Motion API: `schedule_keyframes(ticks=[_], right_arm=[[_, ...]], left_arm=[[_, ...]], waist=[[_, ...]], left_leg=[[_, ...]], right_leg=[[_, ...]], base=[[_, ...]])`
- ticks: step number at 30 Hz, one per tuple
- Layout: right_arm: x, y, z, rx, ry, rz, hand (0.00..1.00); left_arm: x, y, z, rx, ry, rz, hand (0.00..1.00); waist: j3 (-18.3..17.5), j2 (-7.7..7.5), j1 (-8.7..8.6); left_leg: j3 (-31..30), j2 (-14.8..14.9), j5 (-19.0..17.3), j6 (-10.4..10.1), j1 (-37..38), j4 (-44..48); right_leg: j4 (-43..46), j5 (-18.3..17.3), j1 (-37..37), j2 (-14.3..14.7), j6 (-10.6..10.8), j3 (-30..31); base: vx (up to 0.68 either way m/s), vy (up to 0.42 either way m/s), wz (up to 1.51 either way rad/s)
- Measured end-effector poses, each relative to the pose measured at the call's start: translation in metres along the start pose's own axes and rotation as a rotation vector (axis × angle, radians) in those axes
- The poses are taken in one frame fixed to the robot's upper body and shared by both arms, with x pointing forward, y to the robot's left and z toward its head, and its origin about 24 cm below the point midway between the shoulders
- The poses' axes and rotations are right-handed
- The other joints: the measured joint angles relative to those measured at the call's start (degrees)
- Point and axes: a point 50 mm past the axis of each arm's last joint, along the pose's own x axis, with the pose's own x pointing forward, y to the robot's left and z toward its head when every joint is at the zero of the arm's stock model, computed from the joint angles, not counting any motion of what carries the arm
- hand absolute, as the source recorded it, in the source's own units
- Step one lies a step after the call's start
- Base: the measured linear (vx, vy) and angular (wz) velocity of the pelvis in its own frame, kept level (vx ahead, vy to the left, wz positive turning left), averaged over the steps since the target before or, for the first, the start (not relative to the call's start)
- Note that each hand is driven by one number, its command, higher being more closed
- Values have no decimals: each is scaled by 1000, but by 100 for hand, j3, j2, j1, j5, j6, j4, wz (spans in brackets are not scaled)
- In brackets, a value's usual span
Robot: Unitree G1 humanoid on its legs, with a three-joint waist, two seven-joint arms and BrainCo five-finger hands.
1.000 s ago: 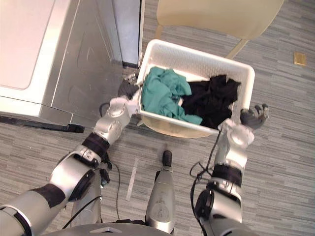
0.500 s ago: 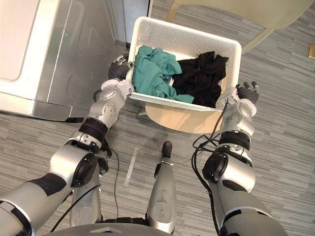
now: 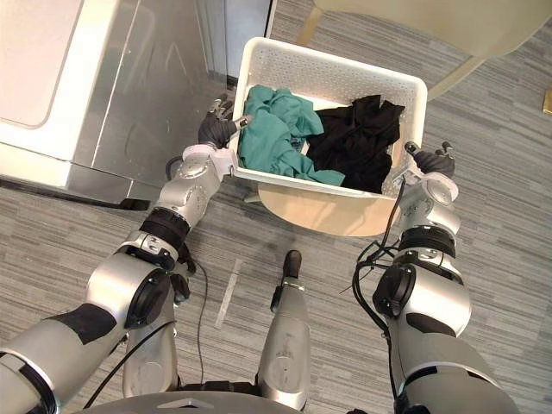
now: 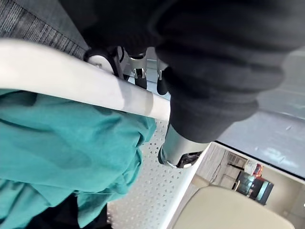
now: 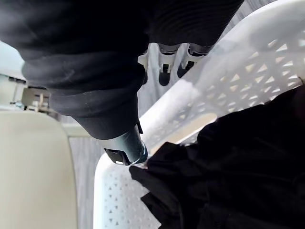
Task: Pick up the laundry basket with both hands and put the clothes into the washing machine.
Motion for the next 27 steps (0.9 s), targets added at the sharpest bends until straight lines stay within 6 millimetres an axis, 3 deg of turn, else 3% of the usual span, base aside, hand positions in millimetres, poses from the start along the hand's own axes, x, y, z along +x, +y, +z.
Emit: schedule_keyframes(ticks=[6, 12, 15, 21, 27], right_arm=[[1, 5, 11, 72, -18, 24, 0], [-5, 44, 11, 172, -12, 134, 0], [-6, 42, 24, 214, -63, 129, 0], [-7, 41, 29, 230, -87, 120, 0], [-11, 42, 41, 217, -160, 95, 0]], left_arm=[[-3, -17, -11, 346, 31, -123, 0], [-14, -53, -27, 591, 36, -353, 0], [-16, -59, -24, 609, 11, -372, 0], [-21, -73, 5, 580, -155, -369, 0], [-21, -73, 10, 560, -188, -331, 0]], waist=[[-9, 16, 42], [-10, 18, -2], [-10, 18, -20], [-32, 48, -38], [-39, 61, -52]], left_leg=[[88, 7, 4, 3, 330, -71], [136, 5, 30, 0, 500, -150], [135, 5, 36, 5, 530, -149], [164, 1, 54, -20, 877, -277], [188, -38, 161, -28, 933, -440]], right_leg=[[-8, 0, 263, -7, 0, -5], [-78, 5, 420, -7, -4, -23], [-85, 7, 468, -9, -5, -41], [-133, -1, 799, -15, 3, -150], [-137, 0, 790, -15, 1, -149]], base=[[20, -21, -5], [1, -3, -1], [26, -11, 1], [30, -11, 2], [7, -8, 0]])
